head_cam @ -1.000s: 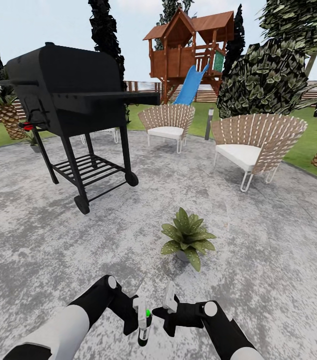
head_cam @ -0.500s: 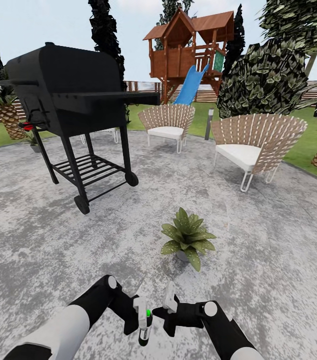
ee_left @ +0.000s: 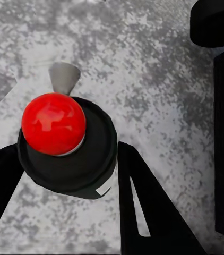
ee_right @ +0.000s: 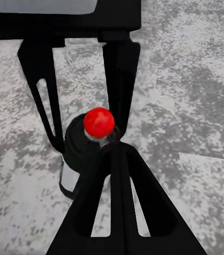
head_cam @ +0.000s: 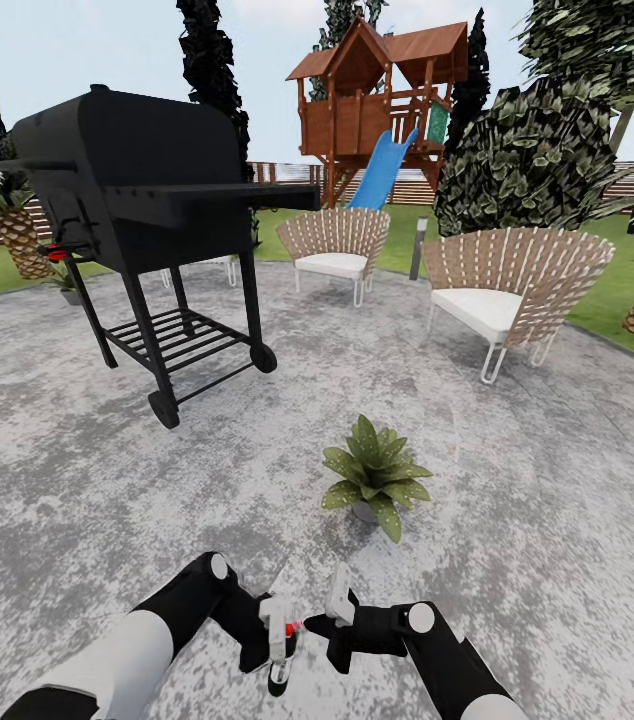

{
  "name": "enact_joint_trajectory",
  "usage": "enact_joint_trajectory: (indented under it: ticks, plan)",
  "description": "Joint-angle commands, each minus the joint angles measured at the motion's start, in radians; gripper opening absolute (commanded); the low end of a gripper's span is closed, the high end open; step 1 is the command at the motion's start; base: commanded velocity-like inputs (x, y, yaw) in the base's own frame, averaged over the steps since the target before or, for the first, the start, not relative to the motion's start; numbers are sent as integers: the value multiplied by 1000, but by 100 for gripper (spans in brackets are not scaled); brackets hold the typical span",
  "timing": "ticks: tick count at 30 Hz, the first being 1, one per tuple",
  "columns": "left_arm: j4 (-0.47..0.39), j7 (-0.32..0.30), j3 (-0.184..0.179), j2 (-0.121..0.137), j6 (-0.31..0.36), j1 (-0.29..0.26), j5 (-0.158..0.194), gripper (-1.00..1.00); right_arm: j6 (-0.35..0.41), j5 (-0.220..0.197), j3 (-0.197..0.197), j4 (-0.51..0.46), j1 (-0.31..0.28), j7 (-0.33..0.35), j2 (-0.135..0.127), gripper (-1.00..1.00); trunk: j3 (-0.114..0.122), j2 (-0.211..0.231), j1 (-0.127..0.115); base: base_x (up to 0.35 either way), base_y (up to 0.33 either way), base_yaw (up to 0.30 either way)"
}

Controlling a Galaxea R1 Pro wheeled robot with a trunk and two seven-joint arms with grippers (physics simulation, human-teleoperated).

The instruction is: Pick up the pesticide atomizer in the garden and spray insectifuge to fully cover both potted plants in the garden.

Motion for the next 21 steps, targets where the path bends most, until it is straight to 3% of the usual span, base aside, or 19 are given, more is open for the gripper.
enact_joint_trajectory:
  ticks: [1, 2, 7, 8, 16, 18, 19, 20, 21]
  plan:
    - [-1, -2, 0, 27, -5, 0, -7, -100, -5, 9, -9, -1, -1, 6, 2, -100, -1, 0, 0, 0, 0, 0]
    - [-1, -3, -1, 65, -4, -1, -9, -100, -5, 10, -9, -2, -1, 6, 1, -100, -1, 0, 0, 0, 0, 0]
    - [0, -3, -4, 188, -4, -1, -10, -100, -5, 11, -8, -2, -1, 6, 0, -100, -1, 0, 0, 0, 0, 0]
    - [0, -3, -4, 223, -6, -1, -10, -100, -5, 12, -8, -2, -1, 6, -1, -100, -1, 0, 0, 0, 0, 0]
    - [3, -3, -5, 374, -9, 1, -6, -100, -5, 15, -7, 0, -1, 4, -4, -100, -1, 0, 0, 0, 0, 0]
    - [20, 3, -4, 393, -8, 6, -1, -100, -4, 16, -7, 1, -1, 3, -4, -100, -1, 0, 0, 0, 0, 0]
    - [34, 24, -1, 392, -6, 7, 2, -100, -4, 16, -7, 1, -1, 1, -4, 100, -1, 0, 0, 0, 0, 0]
    - [41, 47, 0, 391, -6, 8, 5, -100, -4, 17, -7, 1, -1, -4, -4, 100, -1, 0, 0, 0, 0, 0]
    - [56, 115, 3, 384, -4, 9, 25, -100, -4, 16, -10, 0, -1, -31, -5, 100, -1, 0, 0, 0, 0, 0]
